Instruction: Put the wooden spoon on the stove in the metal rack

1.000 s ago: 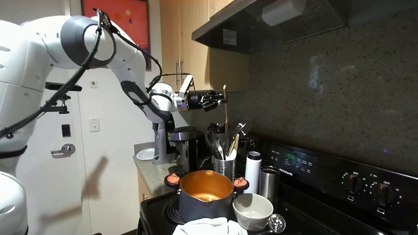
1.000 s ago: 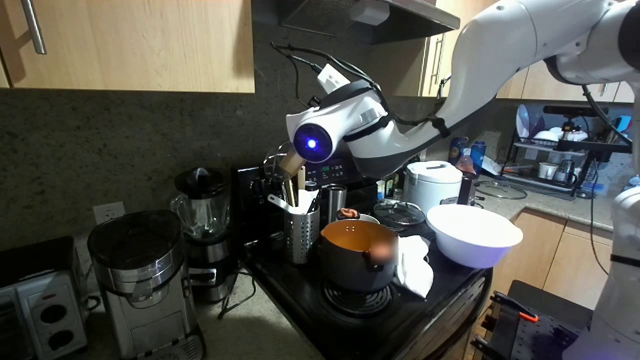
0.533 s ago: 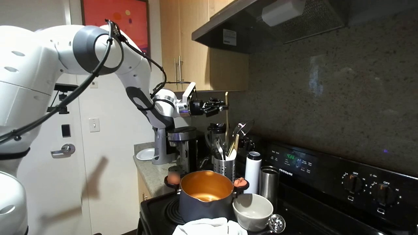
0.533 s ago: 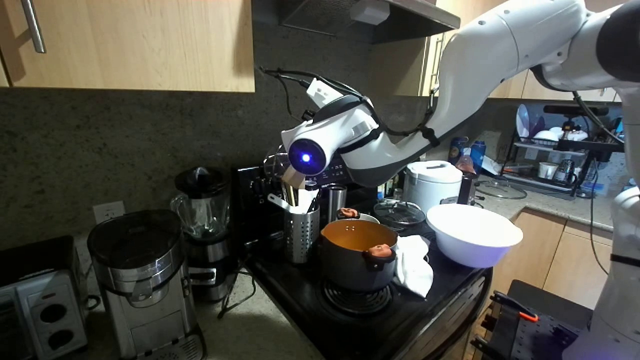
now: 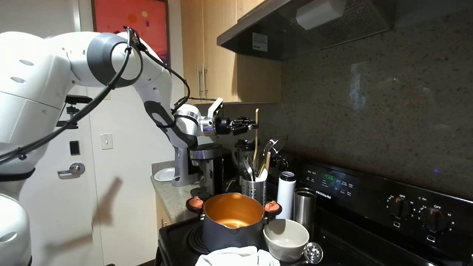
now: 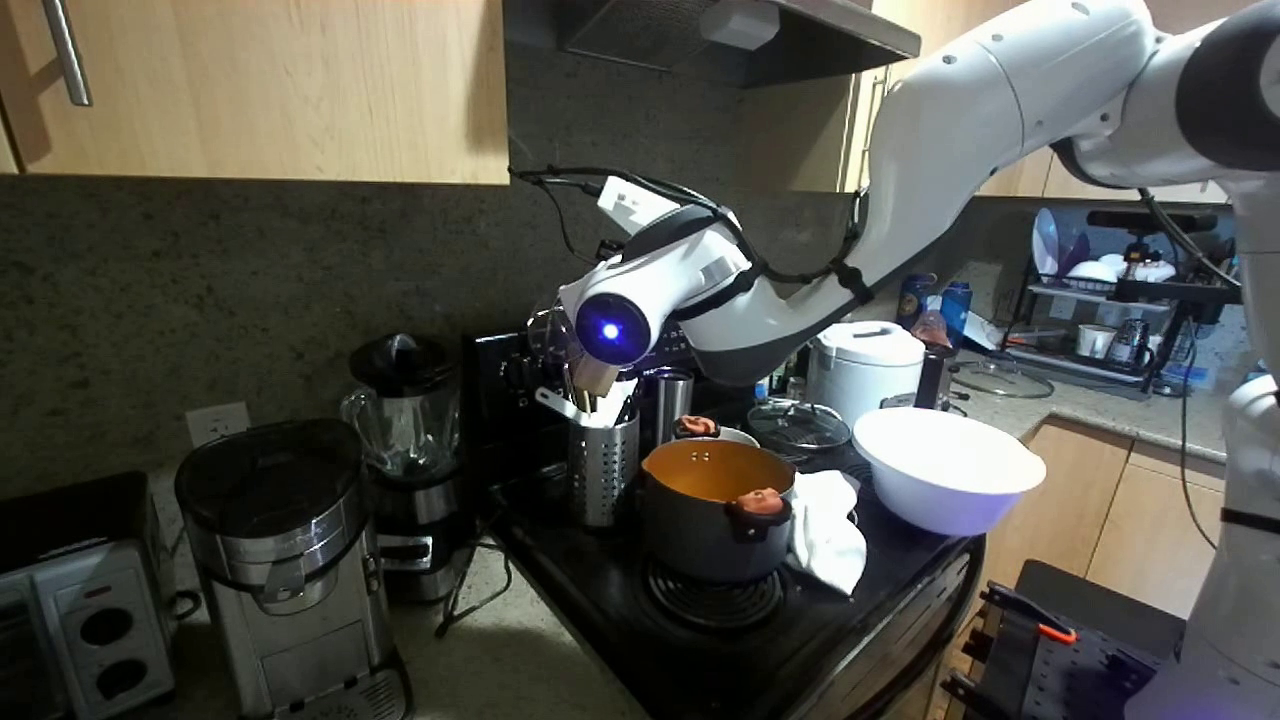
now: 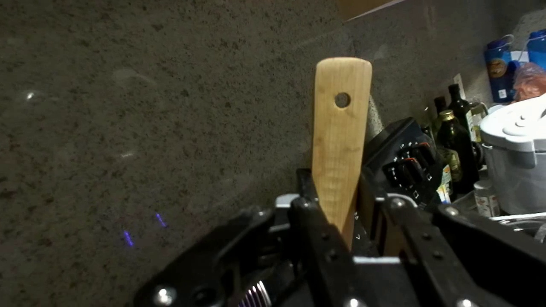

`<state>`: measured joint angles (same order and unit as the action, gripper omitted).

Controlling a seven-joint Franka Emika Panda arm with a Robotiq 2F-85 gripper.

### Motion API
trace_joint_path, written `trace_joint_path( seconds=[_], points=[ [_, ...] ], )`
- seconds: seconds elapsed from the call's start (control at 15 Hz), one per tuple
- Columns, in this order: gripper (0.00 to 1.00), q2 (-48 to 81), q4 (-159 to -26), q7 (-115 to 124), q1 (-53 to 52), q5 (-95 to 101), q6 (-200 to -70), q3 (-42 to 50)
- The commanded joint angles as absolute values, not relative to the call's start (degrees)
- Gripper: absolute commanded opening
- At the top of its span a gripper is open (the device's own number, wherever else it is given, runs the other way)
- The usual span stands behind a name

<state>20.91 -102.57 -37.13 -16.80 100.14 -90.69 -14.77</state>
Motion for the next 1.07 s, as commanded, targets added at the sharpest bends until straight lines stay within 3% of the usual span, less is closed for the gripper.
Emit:
trace_joint_path(
  seconds=[0.0, 1.0],
  points=[
    [0.11, 21.9, -101.5, -39.7, -17.1, 100.3, -92.2, -13.9],
    [0.11, 24.0, -101.5, -43.5, -17.4, 100.4, -94.3, -13.9]
  ],
)
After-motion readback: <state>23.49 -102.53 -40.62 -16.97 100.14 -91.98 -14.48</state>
